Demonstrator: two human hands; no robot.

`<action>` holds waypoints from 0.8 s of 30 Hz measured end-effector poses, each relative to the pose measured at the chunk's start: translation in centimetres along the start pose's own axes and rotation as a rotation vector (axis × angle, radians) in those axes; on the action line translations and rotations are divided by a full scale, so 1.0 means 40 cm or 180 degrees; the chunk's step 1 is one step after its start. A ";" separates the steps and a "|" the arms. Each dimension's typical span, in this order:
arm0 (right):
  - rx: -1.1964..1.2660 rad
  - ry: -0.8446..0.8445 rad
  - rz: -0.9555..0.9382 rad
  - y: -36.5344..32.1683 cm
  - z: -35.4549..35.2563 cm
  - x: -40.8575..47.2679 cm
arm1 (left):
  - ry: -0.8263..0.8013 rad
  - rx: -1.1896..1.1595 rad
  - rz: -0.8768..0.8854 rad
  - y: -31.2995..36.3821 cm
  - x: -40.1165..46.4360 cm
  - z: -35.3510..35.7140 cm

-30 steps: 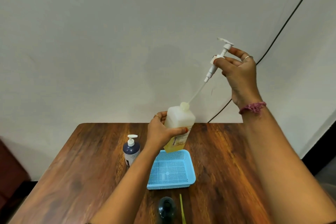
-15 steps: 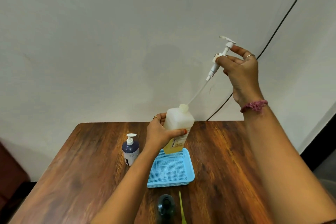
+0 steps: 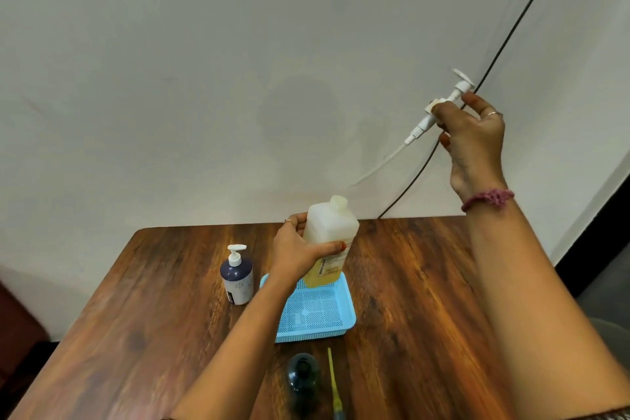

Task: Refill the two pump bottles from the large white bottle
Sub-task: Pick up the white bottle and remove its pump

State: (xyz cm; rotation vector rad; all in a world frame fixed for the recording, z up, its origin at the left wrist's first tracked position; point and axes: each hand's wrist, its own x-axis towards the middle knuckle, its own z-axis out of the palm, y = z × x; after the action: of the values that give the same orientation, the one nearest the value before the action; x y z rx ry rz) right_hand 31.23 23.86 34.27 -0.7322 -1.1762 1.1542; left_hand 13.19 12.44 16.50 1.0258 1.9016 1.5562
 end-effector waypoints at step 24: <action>-0.1919 0.0745 0.2029 0.686 -0.537 -0.530 | -0.0732 0.0051 -0.1058 -0.285 -0.294 0.315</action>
State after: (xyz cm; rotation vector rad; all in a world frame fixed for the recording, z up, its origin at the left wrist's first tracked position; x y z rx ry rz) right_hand 44.15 14.36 -3.21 -1.7490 -1.1243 1.1741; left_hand 27.01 10.00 1.32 0.8056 1.8166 1.1846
